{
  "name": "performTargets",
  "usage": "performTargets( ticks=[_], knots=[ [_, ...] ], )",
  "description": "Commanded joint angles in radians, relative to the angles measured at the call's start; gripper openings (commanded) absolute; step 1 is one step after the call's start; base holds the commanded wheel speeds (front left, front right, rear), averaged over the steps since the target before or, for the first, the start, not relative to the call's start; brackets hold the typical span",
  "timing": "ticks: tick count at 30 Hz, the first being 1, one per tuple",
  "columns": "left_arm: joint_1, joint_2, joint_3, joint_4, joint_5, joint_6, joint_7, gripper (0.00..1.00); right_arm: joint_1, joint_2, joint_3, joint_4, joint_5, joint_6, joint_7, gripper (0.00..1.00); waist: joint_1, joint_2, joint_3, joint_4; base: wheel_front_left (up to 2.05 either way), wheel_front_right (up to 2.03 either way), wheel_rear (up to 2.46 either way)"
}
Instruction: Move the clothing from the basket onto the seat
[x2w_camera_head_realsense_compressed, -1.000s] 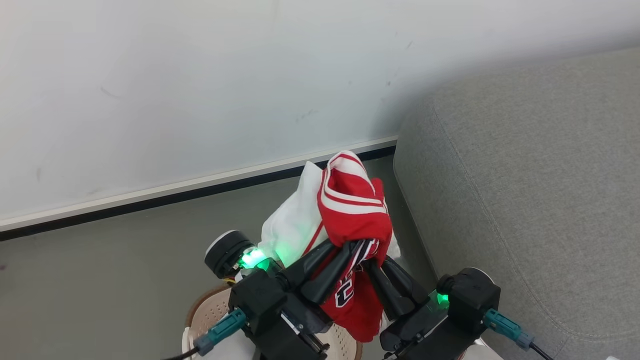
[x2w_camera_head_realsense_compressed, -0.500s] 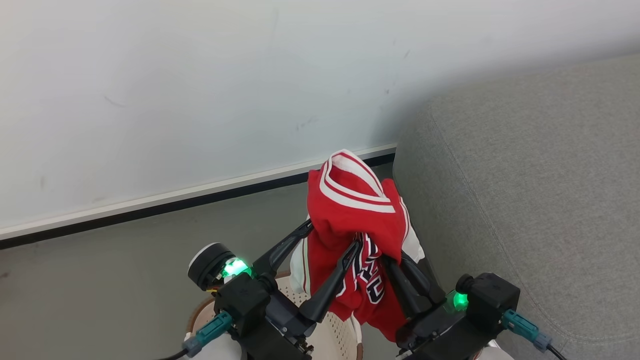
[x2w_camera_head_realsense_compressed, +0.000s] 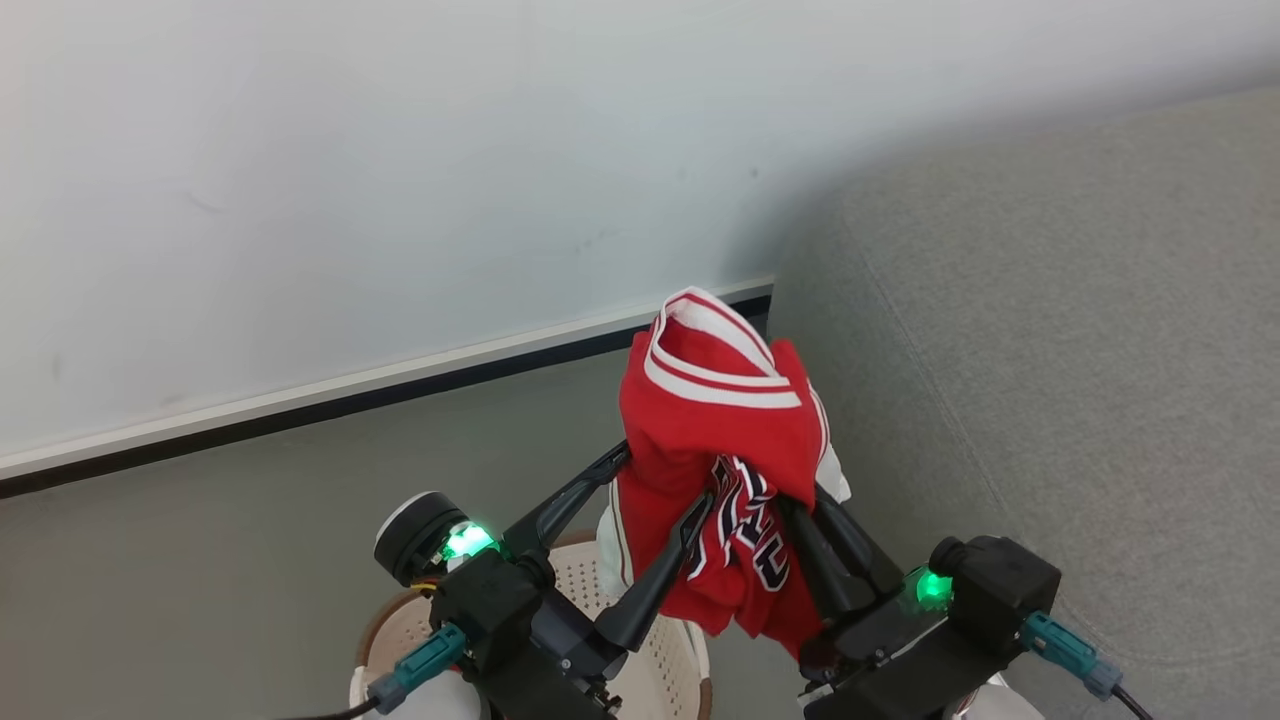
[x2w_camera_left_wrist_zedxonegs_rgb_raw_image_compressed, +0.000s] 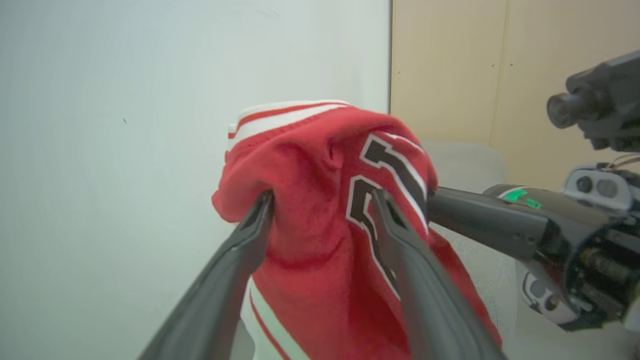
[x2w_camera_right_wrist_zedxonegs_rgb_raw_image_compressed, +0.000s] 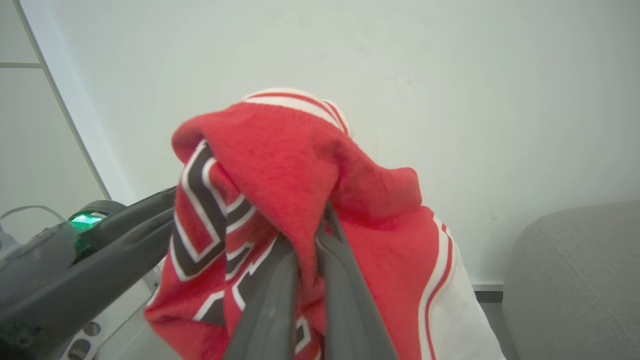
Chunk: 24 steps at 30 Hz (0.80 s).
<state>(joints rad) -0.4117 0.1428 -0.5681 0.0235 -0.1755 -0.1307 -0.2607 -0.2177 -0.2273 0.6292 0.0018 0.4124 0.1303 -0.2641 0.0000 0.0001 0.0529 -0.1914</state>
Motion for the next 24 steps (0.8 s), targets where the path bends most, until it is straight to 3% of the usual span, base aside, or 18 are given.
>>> performTargets(
  ticks=[1, 24],
  knots=[
    [-0.003, 0.006, -0.003, 0.003, 0.004, 0.000, -0.005, 1.00, -0.009, 0.005, -0.006, -0.007, -0.005, 0.001, -0.002, 0.00, 0.0000, -0.0001, 0.012, -0.016, 0.00, 0.00, 0.00],
    [-0.132, 0.060, -0.085, 0.062, -0.006, 0.000, -0.005, 1.00, -0.036, 0.072, -0.122, -0.085, -0.045, 0.001, -0.002, 0.00, 0.0000, -0.0001, 0.157, -0.252, 0.00, 0.00, 0.00]
  ],
)
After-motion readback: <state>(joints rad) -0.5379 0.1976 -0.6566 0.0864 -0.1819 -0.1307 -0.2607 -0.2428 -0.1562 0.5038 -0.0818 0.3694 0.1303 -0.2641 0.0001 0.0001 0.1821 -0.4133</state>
